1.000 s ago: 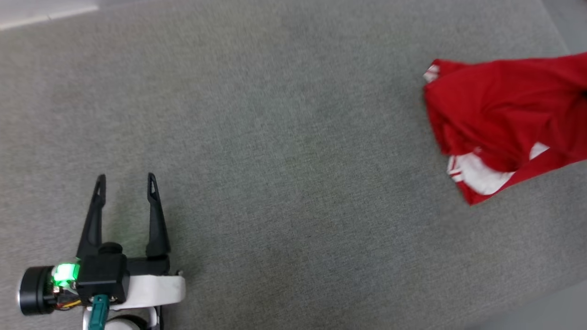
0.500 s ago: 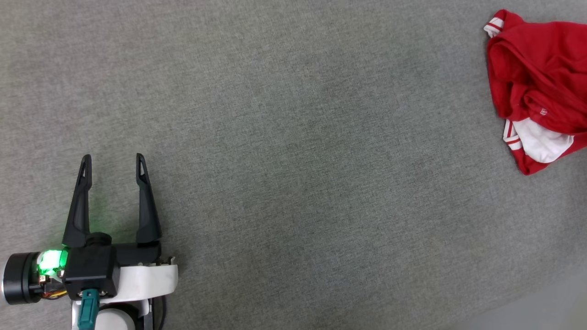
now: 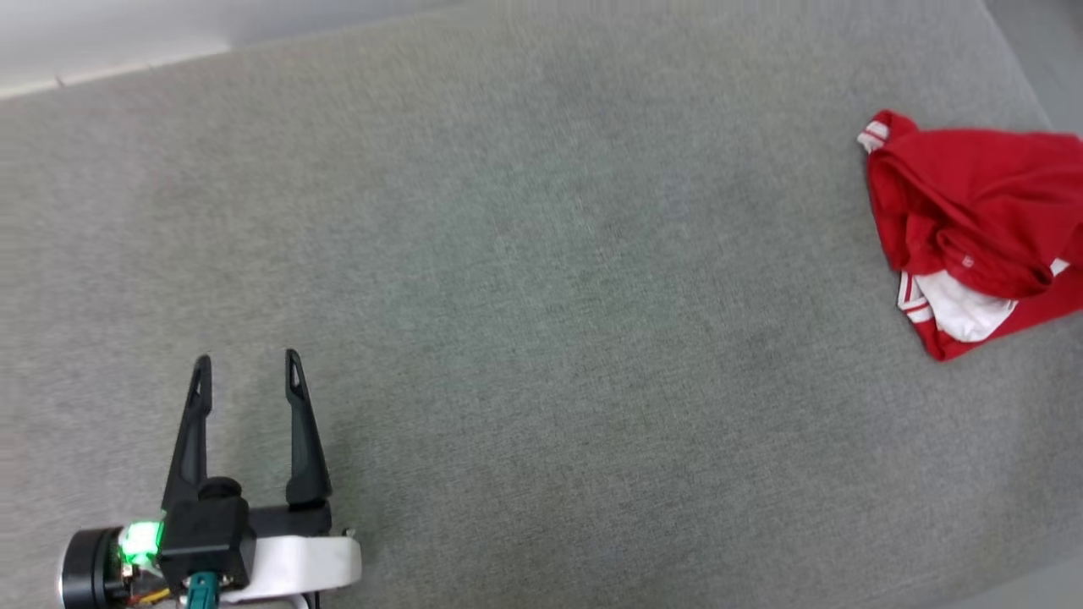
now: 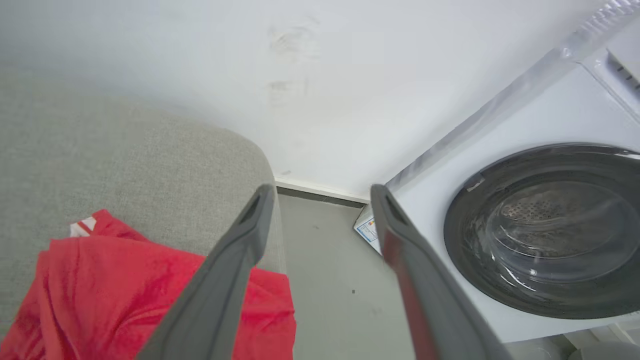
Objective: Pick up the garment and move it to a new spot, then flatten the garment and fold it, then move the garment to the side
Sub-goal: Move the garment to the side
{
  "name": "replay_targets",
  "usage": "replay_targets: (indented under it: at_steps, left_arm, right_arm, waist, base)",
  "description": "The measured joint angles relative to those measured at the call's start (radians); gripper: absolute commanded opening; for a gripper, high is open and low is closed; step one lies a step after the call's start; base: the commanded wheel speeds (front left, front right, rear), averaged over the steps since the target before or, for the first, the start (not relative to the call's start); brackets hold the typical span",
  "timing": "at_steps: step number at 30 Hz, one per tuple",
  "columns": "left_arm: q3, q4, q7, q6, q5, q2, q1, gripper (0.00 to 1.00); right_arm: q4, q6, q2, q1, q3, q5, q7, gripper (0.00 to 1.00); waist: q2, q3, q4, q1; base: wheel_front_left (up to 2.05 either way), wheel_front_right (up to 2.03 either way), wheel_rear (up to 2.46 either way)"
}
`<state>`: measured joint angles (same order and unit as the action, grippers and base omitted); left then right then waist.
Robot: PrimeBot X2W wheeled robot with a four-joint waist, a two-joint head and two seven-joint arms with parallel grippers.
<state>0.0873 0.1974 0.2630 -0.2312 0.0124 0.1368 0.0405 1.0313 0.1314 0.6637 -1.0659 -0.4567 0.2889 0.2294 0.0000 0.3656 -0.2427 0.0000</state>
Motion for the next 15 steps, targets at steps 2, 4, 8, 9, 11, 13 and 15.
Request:
replay_targets:
  at_steps: [2, 4, 8, 9, 11, 13, 15]
  left_arm:
    - [0.001, -0.002, 0.0, -0.002, 0.002, -0.008, 0.019, 1.0]
    - [0.001, -0.005, 0.0, -0.003, 0.006, -0.016, 0.036, 1.0]
    - [0.0, -0.01, 0.0, -0.006, 0.01, -0.023, 0.055, 1.0]
    - [0.001, -0.012, 0.0, -0.006, 0.01, -0.025, 0.059, 1.0]
    - [0.0, -0.016, 0.0, -0.006, 0.012, -0.03, 0.063, 1.0]
    - [0.002, -0.021, 0.0, -0.005, 0.017, -0.037, 0.074, 1.0]
    - [0.004, -0.029, 0.0, -0.002, 0.018, -0.044, 0.081, 1.0]
  right_arm:
    - [-0.019, 0.0, -0.028, 0.003, 0.05, -0.03, 0.023, 1.0]
    - [-0.085, 0.0, -0.064, 0.023, 0.102, -0.062, 0.031, 1.0]
    - [-0.353, 0.0, -0.147, 0.132, 0.254, -0.13, 0.034, 1.0]
    - [-0.415, 0.0, -0.176, 0.173, 0.289, -0.142, 0.034, 1.0]
    - [-0.531, 0.0, -0.235, 0.262, 0.331, -0.163, 0.034, 1.0]
    - [-0.631, 0.0, -0.296, 0.337, 0.359, -0.172, 0.034, 1.0]
    - [-0.705, 0.0, -0.343, 0.409, 0.365, -0.186, 0.034, 1.0]
  waist:
    - [0.0, -0.032, 0.01, 0.0]
    - [0.0, -0.061, 0.022, 0.0]
    - [0.0, -0.108, 0.052, 0.0]
    - [0.0, -0.118, 0.06, 0.0]
    - [0.0, -0.138, 0.077, -0.0001]
    - [0.0, -0.157, 0.093, -0.0001]
    - [0.0, -0.177, 0.108, -0.0001]
  base:
    - [0.0, 0.0, 0.0]
    - [0.0, 0.0, 0.0]
    - [0.0, 0.0, 0.0]
    - [0.0, 0.0, 0.0]
    - [0.0, 0.0, 0.0]
    - [0.0, 0.0, 0.0]
    - [0.0, 0.0, 0.0]
